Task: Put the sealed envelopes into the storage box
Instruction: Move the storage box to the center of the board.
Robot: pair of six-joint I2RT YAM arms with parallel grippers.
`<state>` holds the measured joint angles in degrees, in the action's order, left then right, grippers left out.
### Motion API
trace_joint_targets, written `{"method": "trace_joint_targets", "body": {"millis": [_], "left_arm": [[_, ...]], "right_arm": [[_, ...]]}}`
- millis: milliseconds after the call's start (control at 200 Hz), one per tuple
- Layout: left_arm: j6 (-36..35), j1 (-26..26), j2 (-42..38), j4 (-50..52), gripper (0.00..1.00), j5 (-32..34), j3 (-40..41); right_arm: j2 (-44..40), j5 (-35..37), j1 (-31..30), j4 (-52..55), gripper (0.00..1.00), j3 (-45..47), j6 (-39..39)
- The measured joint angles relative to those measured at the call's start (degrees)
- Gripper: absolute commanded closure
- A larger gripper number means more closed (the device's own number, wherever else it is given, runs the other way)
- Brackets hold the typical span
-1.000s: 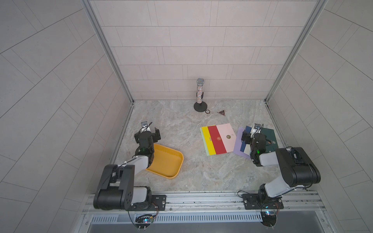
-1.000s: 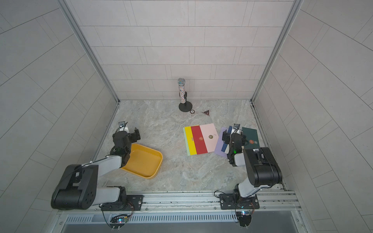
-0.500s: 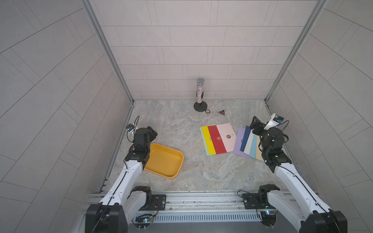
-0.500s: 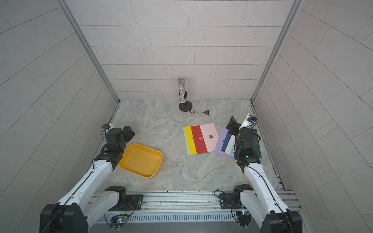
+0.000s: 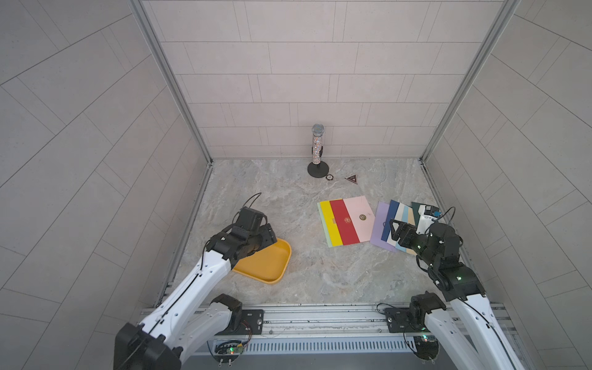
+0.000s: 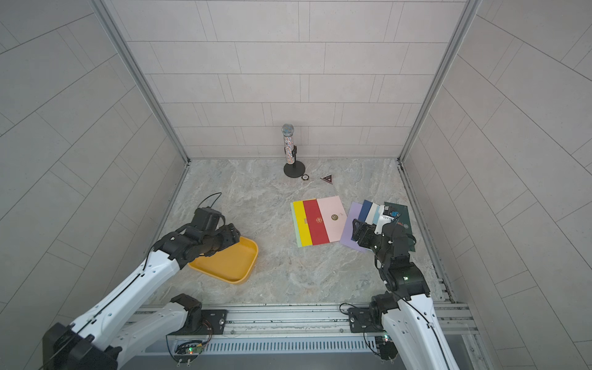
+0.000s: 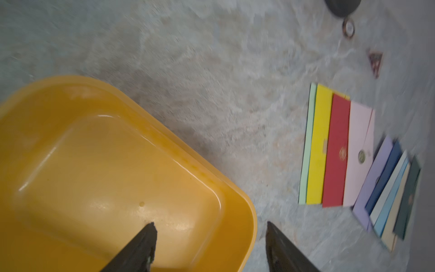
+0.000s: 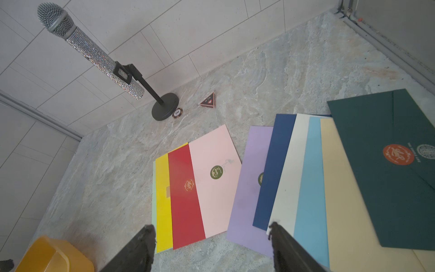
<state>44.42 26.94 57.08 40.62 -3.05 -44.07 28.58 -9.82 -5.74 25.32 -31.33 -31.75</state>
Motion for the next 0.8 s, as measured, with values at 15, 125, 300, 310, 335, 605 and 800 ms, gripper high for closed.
{"method": "trace_joint_targets", "body": {"millis": [15,125,300,310,335,605,800], "left_arm": [[-0.3,1.4,0.6,0.3,0.23,0.3,-0.2],[-2.6,8.6,4.1,2.4,0.24,2.2,-1.4],[-4.9,16.8,11.8,4.9,0.29,5.7,-2.8],[-4.9,17.2,12.2,5.1,0.30,5.9,-2.8],[-5.0,18.0,13.2,5.3,0.31,6.2,-2.8],[-6.4,23.0,23.8,6.1,0.68,9.6,-6.4],[-6.8,23.1,33.4,6.2,0.93,13.0,-14.9]], "right_arm": [[-0.2,-0.1,0.0,0.3,0.20,0.1,0.0],[-0.8,-0.5,0.0,1.8,0.20,0.7,0.1],[-1.2,-0.4,0.0,3.0,0.20,0.9,0.3],[-1.3,-0.4,0.0,3.0,0.20,0.9,0.3],[-1.6,-0.4,0.0,3.1,0.20,0.9,0.4],[-2.6,-0.4,0.0,3.1,0.20,1.7,0.4],[-2.6,-0.4,0.0,3.1,0.20,1.7,0.4]]}}
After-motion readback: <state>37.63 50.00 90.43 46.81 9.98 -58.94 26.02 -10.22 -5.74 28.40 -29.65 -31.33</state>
